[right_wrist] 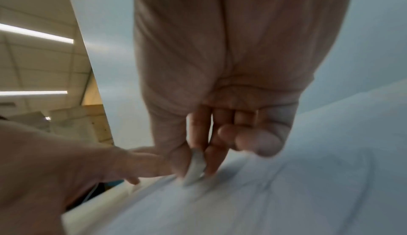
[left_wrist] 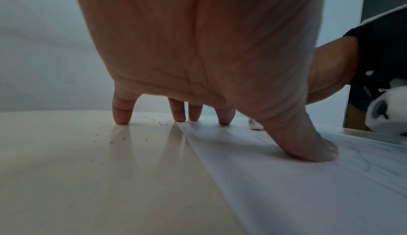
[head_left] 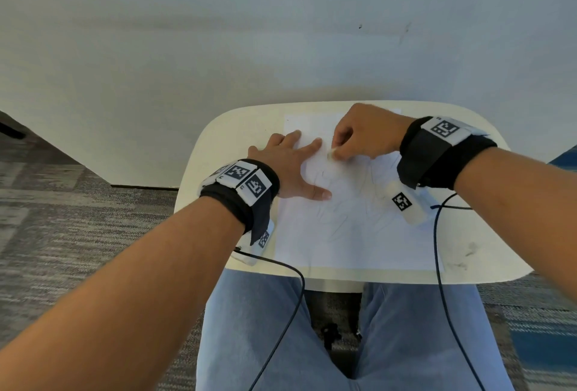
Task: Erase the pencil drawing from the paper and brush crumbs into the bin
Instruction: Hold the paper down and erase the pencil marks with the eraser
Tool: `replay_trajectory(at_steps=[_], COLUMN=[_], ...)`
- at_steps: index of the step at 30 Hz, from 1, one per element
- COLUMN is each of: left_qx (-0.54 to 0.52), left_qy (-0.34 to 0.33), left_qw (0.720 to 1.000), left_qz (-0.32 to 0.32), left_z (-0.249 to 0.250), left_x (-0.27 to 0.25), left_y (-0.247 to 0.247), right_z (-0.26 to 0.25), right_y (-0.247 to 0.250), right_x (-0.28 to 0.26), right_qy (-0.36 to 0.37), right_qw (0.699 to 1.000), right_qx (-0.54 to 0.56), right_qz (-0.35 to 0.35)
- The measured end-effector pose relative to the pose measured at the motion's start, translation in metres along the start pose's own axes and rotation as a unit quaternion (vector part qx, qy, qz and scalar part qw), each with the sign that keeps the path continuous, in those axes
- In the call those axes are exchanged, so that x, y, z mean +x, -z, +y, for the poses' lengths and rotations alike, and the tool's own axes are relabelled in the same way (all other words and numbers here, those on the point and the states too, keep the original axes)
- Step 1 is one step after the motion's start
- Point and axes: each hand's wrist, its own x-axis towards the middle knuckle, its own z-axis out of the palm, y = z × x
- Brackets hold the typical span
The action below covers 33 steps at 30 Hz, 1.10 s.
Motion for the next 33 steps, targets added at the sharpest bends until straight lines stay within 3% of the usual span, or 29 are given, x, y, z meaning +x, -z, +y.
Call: replay_trajectory(at_steps=[2, 3, 6, 10, 14, 19, 23, 27, 31, 33], left_qx=[-0.004, -0.005, -0.001, -0.008, -0.008, -0.013, -0.014, -0.019, -0.013, -0.012], left_qy=[0.001, 0.001, 0.0, -0.001, -0.002, -0.003, -0.004, -0.001, -0.004, -0.001], left_qw=[1.0, 1.0, 1.0, 1.0, 1.0, 1.0, 1.0, 1.0, 1.0, 1.0], left_qz=[-0.002, -0.002, -0.004, -0.002, 0.0, 0.004, 0.006, 0.007, 0.004, -0.002], left_z=[-0.001, -0.001, 0.0, 0.0, 0.001, 0.001, 0.001, 0.001, 0.002, 0.003], left_x=[0.0, 0.0, 0.0, 0.0, 0.0, -0.002, -0.002, 0.001, 0.001, 0.001], left_y=[0.0, -0.001, 0.0, 0.001, 0.0, 0.002, 0.002, 0.0, 0.0, 0.002], right_z=[0.003, 0.001, -0.008, 0.0, -0.007, -0.016, -0.022, -0.009, -0.008, 0.001], right_y=[0.003, 0.001, -0.004, 0.002, -0.006, -0.011, -0.015, -0.009, -0.01, -0.002], right_x=[0.002, 0.001, -0.006, -0.001, -0.01, 0.002, 0.0, 0.003, -0.008, -0.008], right_qy=[-0.004, 0.003, 0.026, 0.004, 0.024, 0.036, 0.046, 0.016, 0.034, 0.025], right_qw=[0.999, 0.999, 0.998, 0.999, 0.999, 0.997, 0.998, 0.998, 0.999, 0.999], right_qx=[-0.005, -0.008, -0.008, -0.014, 0.001, -0.027, -0.006, 0.009, 0.013, 0.01], right_qz=[0.047, 0.037, -0.062, 0.033, -0.034, 0.056, -0.031, 0.053, -0.039, -0.034])
